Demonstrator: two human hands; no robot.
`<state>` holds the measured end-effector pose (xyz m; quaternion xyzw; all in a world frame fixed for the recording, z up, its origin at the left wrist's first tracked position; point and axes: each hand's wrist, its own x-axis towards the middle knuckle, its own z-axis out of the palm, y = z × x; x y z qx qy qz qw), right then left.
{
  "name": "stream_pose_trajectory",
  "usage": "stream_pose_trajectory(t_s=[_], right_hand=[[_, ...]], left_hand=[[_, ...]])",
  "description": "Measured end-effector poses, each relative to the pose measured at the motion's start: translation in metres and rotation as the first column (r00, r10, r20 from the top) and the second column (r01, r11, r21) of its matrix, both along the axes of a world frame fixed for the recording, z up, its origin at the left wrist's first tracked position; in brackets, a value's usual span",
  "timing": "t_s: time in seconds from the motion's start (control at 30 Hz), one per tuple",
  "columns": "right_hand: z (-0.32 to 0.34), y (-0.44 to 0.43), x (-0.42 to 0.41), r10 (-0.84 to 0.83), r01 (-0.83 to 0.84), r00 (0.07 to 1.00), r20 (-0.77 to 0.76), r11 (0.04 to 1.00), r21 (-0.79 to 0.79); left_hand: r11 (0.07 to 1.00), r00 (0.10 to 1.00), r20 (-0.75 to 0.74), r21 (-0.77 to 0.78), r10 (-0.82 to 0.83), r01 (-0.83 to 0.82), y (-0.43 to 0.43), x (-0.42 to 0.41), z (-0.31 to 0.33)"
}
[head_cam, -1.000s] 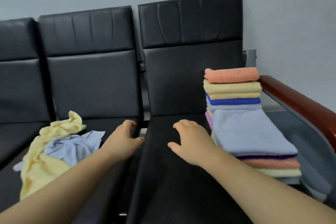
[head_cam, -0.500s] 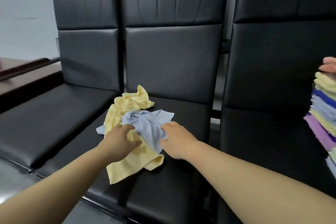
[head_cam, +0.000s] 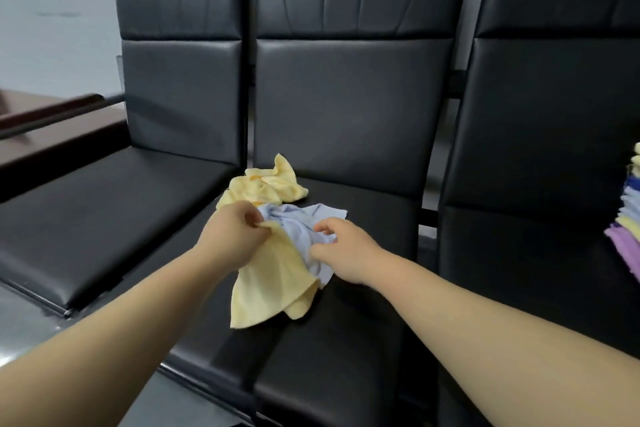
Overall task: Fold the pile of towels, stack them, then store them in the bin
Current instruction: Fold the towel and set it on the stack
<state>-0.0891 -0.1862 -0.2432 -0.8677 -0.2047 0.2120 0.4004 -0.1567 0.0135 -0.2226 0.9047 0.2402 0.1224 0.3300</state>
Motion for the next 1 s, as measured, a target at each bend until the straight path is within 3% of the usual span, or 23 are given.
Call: stream_pose_trajectory(t_s=[0.07, 0.13, 0.33, 0.43, 0.53, 0.6, 0.67, 0.73, 0.8, 0.87, 0.93, 1.0], right_hand=[[0.013, -0.007, -0.010, 0.045, -0.031, 0.989, -0.142, 0.995, 0.099], [0.023, -0.014, -0.017, 0.108, -0.086, 0.980, -0.169, 0.988, 0.132], [0.066, -0.058, -0.020, 0.040, -0.042, 0.999, 0.016, 0.981, 0.187], [0.092, -0.089, -0.021, 0.032, -0.036, 0.999, 0.016, 0.951, 0.306], [0.118, -0.110, -0.026, 0.019, 0.048, 0.992, -0.121, 0.849, 0.526], [0.129, -0.116, -0.032, 0.022, 0.152, 0.968, -0.249, 0.741, 0.654], [0.135, -0.120, -0.037, 0.037, 0.257, 0.933, -0.359, 0.632, 0.731], [0.139, -0.126, -0.040, 0.061, 0.331, 0.898, -0.436, 0.560, 0.760], [0.142, -0.133, -0.042, 0.078, 0.369, 0.875, -0.477, 0.528, 0.765], [0.143, -0.140, -0.043, 0.055, 0.393, 0.869, -0.492, 0.528, 0.753], [0.140, -0.148, -0.043, -0.061, 0.389, 0.894, -0.444, 0.597, 0.701], [0.133, -0.160, -0.041, -0.205, 0.389, 0.914, -0.350, 0.691, 0.609]], left_hand=[[0.993, 0.992, 0.124, -0.119, 0.012, 0.003, -0.014, 0.001, 0.020], [0.972, 0.973, 0.230, -0.231, 0.000, 0.054, -0.033, 0.001, 0.040], [0.810, 0.920, 0.383, -0.511, -0.085, 0.287, -0.071, -0.007, 0.084], [0.736, 0.943, 0.332, -0.632, -0.026, 0.243, -0.078, -0.009, 0.084], [0.640, 0.995, 0.054, -0.768, 0.084, -0.012, -0.078, -0.008, 0.069], [0.520, 0.983, -0.173, -0.835, 0.059, -0.178, -0.081, -0.009, 0.055], [0.412, 0.963, -0.270, -0.875, 0.021, -0.254, -0.084, -0.007, 0.042], [0.184, 0.979, -0.203, -0.962, 0.018, -0.203, -0.094, -0.001, 0.036], [0.060, 0.991, -0.101, -0.992, 0.085, -0.107, -0.104, 0.013, 0.038], [0.013, 0.986, 0.010, -1.000, 0.167, 0.008, -0.108, 0.028, 0.044], [-0.004, 0.974, 0.068, -0.998, 0.216, 0.070, -0.105, 0.042, 0.054], [0.055, 0.971, 0.094, -0.995, 0.219, 0.084, -0.109, 0.053, 0.071]])
